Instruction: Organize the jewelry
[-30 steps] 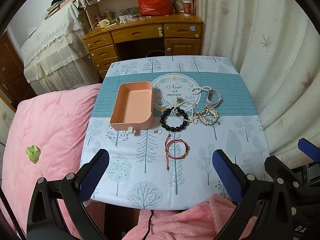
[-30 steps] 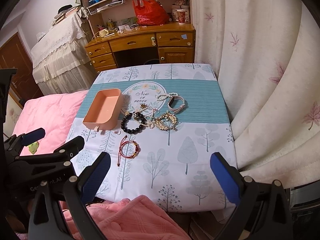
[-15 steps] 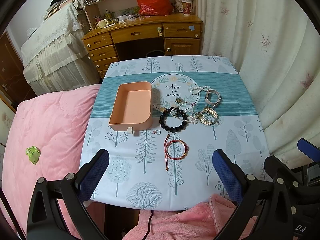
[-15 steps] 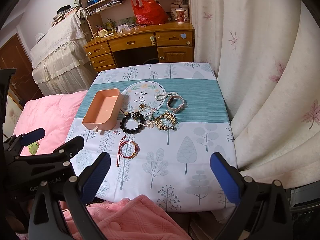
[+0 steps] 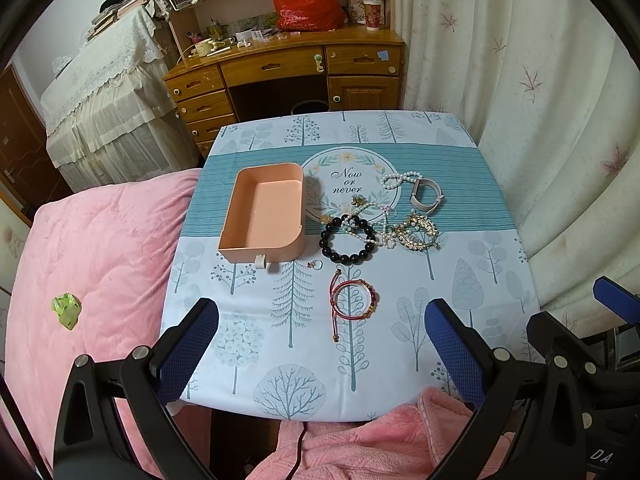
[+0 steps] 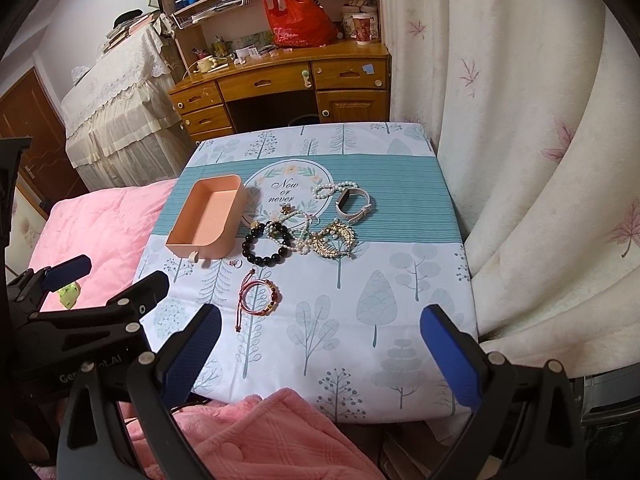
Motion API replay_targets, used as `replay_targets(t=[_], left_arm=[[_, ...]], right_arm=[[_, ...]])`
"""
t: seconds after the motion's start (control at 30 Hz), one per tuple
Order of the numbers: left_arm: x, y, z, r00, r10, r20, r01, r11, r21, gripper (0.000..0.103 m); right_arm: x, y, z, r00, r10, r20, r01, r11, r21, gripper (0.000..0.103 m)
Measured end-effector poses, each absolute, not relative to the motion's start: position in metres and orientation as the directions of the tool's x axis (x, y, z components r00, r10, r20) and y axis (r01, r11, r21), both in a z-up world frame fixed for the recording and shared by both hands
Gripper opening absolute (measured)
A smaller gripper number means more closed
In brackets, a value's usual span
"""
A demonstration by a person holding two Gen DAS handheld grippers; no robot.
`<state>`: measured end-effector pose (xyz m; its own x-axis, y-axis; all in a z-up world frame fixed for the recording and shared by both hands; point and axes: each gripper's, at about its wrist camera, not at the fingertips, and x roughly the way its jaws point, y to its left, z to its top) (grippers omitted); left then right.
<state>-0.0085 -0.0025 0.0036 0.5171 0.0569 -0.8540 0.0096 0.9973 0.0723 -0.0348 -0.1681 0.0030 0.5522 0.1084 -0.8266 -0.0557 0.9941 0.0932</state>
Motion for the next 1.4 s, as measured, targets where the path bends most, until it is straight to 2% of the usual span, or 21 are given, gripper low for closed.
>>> replay_targets(t=[0.83, 1.0, 1.1, 1.23, 1.4], left_arm=[[0.001, -0.003, 0.017, 0.549, 0.075, -0.833, 0.009, 0.995, 0.096, 0.102], [-0.002, -0.004, 0.021, 0.572, 0.081, -0.816, 0.024, 0.993, 0.115, 0.102], [-0.002, -0.003, 0.021, 0.575, 0.042, -0.817, 0.049, 0.995, 0.085, 0.102], [0.005, -0.001, 0.004, 0.524, 0.003, -0.852, 0.08, 0.995, 0.053, 0.102], [0.021, 0.0, -0.048, 0.42, -0.082, -0.904, 0.139, 0.99, -0.025, 0.102]], right_arm=[[-0.027, -0.167, 0.011, 0.568, 0.132, -0.812, -0.09, 0.991, 0.098, 0.1], [-0.027, -0.17, 0.009, 0.553, 0.184, -0.813, -0.108, 0.983, 0.15, 0.1], [-0.027, -0.171, 0.008, 0.554, 0.215, -0.804, -0.126, 0.977, 0.174, 0.1], [-0.028, -0.166, 0.004, 0.602, 0.181, -0.778, -0.15, 0.982, 0.112, 0.1], [-0.026, -0.162, -0.017, 0.654, 0.171, -0.737, -0.223, 0.974, 0.028, 0.1]])
